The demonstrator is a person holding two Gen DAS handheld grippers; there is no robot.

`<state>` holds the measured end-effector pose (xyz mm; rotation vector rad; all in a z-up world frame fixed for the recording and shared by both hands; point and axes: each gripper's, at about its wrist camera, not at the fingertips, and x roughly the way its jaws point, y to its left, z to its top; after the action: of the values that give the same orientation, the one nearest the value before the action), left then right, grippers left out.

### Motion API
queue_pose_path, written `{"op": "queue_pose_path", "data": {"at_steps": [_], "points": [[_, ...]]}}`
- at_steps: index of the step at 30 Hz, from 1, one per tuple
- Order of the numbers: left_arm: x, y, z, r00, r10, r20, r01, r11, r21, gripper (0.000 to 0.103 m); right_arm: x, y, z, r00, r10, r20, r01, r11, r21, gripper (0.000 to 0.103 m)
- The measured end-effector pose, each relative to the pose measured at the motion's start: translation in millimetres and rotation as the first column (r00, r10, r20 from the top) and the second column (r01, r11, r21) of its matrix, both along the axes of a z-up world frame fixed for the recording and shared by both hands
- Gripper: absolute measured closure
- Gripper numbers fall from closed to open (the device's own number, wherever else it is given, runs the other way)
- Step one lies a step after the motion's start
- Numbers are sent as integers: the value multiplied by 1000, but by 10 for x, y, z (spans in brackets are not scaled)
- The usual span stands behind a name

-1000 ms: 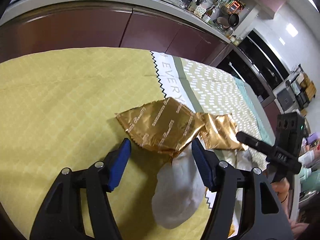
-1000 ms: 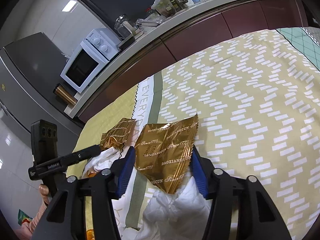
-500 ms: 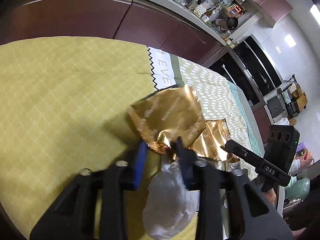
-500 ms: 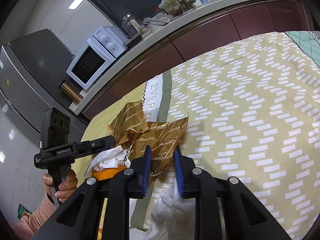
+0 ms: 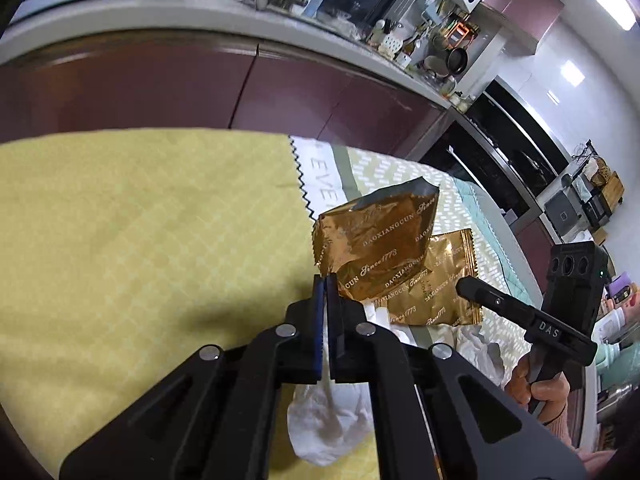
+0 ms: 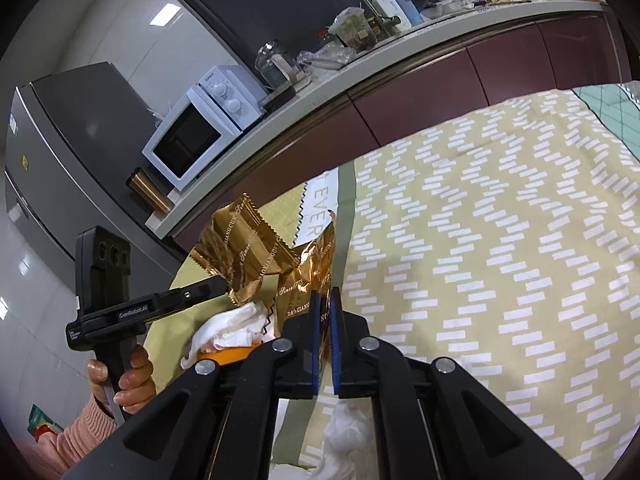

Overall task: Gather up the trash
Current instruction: 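Grasp a gold wrapper with the left tool while the right tool grasps another, then carry both gold wrappers over to the blue bin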

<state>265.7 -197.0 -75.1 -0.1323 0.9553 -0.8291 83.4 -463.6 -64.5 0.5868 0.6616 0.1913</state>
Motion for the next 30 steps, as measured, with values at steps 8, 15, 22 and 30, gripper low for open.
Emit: {"op": "queue_pose_path", "data": {"at_steps": [8, 15, 22, 30], "points": [[-161, 339, 308, 996, 54, 71, -53, 998, -19, 102, -103, 0, 197, 998, -13, 59, 13, 1000, 0, 101], [-390, 852, 404, 987, 109, 115, -107, 994, -24, 102, -201, 90, 389, 993, -9, 114, 8, 1000, 7, 101], [-656, 1307, 481, 975, 161, 153, -160, 987, -20, 102, -260, 333, 564, 985, 44, 167, -49, 999, 22, 101], [-937, 1825, 520, 956, 222, 191, -227, 974, 4, 102, -277, 749, 592, 976, 122, 181, -133, 990, 51, 101]]}}
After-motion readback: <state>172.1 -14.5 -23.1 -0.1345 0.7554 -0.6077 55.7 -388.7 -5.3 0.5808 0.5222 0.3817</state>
